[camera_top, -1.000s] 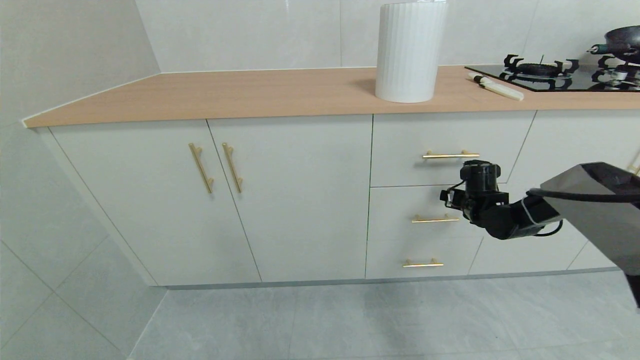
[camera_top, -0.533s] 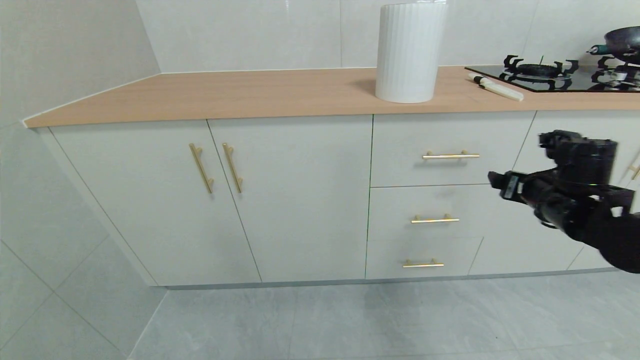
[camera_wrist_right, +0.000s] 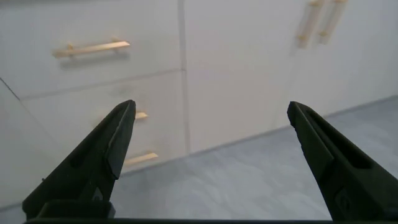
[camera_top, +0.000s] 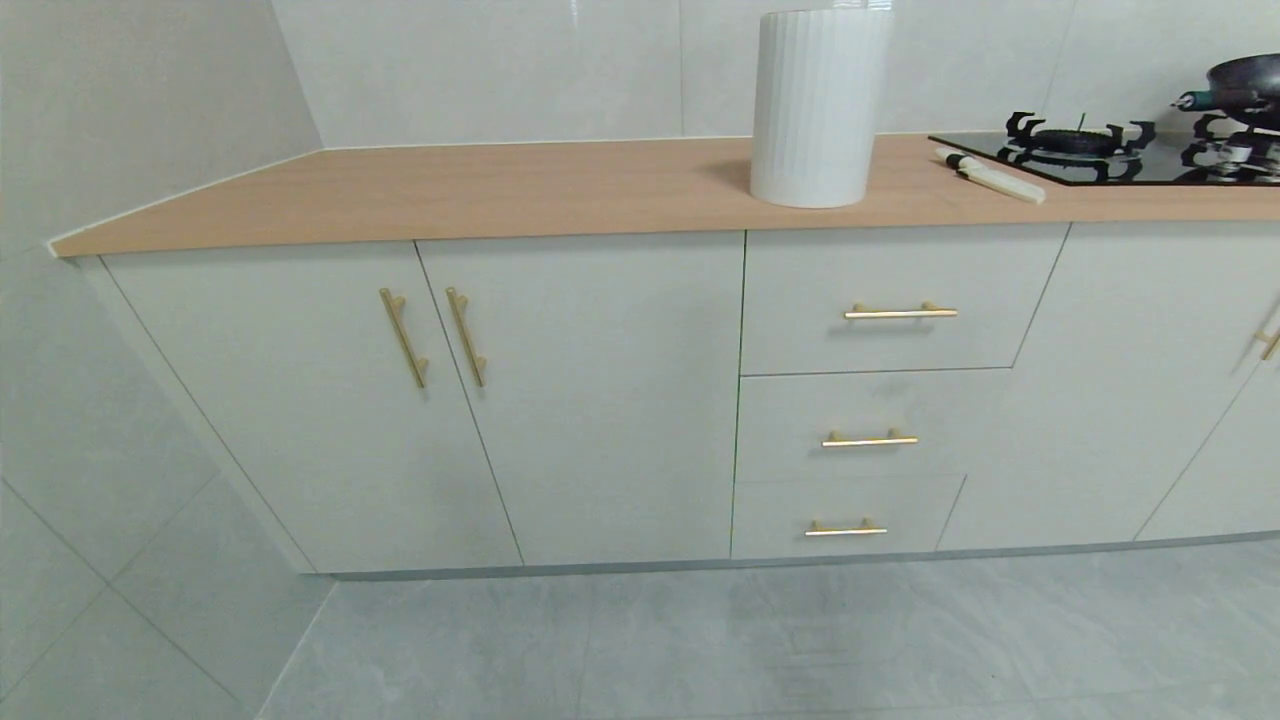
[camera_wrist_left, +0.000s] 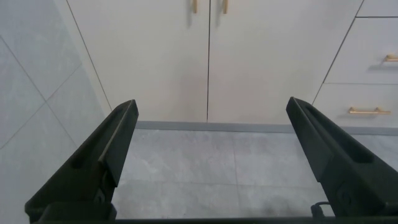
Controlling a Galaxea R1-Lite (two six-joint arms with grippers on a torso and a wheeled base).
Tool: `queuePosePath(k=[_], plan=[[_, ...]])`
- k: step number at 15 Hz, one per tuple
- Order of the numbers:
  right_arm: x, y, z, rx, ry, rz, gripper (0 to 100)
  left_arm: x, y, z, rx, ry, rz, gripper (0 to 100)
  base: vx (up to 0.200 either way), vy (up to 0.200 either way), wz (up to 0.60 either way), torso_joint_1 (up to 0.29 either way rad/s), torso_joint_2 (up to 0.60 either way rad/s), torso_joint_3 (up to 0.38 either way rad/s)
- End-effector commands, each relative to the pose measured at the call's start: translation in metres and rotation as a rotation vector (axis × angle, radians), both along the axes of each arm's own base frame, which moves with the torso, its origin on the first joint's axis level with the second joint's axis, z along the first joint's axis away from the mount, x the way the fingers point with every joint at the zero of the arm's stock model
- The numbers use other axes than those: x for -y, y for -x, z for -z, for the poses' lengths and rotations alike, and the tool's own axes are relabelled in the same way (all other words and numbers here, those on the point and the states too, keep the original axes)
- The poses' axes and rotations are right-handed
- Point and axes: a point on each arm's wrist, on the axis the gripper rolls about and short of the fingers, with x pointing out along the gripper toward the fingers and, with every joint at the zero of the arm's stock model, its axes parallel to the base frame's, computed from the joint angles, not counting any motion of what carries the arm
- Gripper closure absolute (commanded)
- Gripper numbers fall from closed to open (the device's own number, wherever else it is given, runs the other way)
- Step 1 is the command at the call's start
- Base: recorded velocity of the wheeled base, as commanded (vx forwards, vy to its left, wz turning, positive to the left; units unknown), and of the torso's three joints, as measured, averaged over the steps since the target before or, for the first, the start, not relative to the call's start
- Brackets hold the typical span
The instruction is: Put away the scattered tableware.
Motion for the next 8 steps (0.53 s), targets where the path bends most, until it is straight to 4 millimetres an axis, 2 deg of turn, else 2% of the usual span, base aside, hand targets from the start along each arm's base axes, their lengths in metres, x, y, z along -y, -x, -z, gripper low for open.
queuePosePath(k=[1, 4, 8], plan=[[0.01, 0.112, 0.036, 0.091, 0.043, 0.068, 0, 0.0, 0.0, 0.0, 0.0, 0.0, 0.0, 0, 0.0, 0.0, 0.0, 0.0, 0.0, 0.0], [0.012, 0.131, 0.053, 0.088, 0.038, 0.16, 0, 0.0, 0.0, 0.0, 0.0, 0.0, 0.0, 0, 0.0, 0.0, 0.0, 0.0, 0.0, 0.0], [0.013, 0.123, 0.08, 0.057, -0.045, 0.225, 0, 0.0, 0.0, 0.0, 0.0, 0.0, 0.0, 0, 0.0, 0.0, 0.0, 0.0, 0.0, 0.0]])
